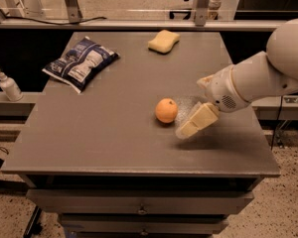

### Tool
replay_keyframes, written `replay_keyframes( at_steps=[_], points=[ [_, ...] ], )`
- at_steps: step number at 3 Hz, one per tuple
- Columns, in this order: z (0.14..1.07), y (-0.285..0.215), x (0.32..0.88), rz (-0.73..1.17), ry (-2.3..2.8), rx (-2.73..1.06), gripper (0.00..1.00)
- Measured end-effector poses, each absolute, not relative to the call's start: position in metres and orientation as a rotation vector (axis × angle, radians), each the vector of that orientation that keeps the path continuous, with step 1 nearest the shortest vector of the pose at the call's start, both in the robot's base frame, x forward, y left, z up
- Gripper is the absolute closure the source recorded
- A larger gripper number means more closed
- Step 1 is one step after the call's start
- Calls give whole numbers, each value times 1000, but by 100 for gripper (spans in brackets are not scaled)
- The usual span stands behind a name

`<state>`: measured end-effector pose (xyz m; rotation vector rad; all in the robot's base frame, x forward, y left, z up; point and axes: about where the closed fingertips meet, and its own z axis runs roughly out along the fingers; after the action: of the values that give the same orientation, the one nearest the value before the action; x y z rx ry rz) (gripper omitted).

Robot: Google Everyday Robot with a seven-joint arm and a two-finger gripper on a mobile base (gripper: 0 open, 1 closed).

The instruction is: Move orange near blue chip bag

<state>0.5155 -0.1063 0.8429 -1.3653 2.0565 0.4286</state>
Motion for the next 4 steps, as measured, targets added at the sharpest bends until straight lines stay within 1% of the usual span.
replay_keyframes(
  at_steps=[2, 3, 4],
  points=[
    [844, -73, 523, 489, 2044, -1317, 0],
    [839, -65, 519, 502, 2046, -1301, 19],
    [837, -64, 517, 503, 2049, -1293, 41]
  ],
)
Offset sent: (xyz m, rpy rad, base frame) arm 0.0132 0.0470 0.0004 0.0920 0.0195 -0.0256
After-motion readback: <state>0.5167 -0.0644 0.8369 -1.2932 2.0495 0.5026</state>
